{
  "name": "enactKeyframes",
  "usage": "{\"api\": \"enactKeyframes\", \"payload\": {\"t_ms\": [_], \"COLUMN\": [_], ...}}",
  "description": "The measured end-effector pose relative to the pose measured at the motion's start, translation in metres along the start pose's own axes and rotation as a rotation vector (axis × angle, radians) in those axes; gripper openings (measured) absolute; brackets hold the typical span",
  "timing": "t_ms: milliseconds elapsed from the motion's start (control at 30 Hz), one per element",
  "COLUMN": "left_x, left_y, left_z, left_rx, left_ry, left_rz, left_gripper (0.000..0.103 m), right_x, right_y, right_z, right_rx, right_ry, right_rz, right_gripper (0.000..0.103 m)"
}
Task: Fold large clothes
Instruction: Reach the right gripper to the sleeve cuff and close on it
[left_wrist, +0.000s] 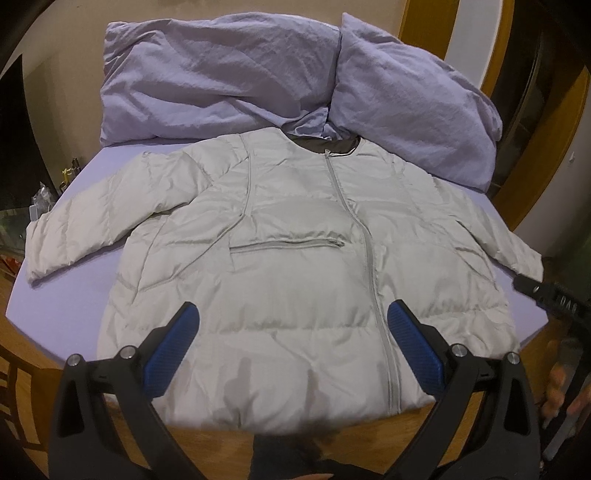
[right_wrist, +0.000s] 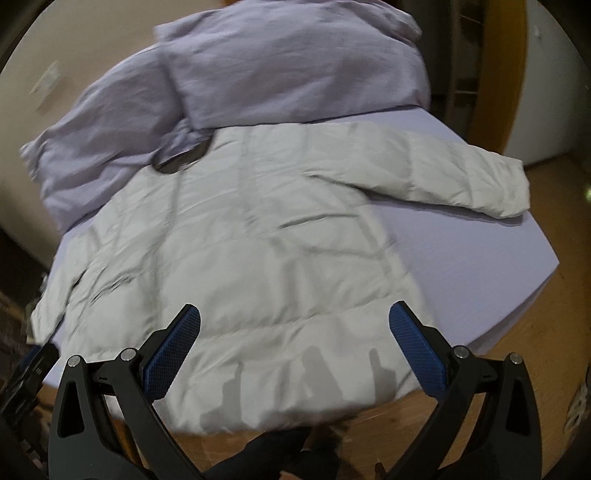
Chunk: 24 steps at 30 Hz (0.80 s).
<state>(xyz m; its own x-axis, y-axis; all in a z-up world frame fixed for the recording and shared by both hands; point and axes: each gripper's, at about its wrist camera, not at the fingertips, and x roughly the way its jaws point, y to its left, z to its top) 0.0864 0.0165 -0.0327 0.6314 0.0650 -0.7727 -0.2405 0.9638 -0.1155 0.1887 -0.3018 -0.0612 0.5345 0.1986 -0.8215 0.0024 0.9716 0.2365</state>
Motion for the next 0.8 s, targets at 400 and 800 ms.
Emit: {"api": "enactKeyframes", "payload": {"t_ms": [400, 800], "left_x": [0.058, 0.093], "left_y": [-0.001, 0.008], "left_z": [0.030, 0.046], "left_rx": [0.016, 0.023], "left_ry": [0.041, 0.097], "left_rz": [0.065, 0.104], "left_gripper": [0.101, 0.101], "right_x": [0.071, 0.103], "right_y": [-0.152, -0.266], "right_z": [0.067, 0.094], "right_rx": [0.259, 0.523], "right_ry": [0.027, 0.057], "right_rz": [-0.301, -0.448], "right_gripper": [0.098, 0.089]}}
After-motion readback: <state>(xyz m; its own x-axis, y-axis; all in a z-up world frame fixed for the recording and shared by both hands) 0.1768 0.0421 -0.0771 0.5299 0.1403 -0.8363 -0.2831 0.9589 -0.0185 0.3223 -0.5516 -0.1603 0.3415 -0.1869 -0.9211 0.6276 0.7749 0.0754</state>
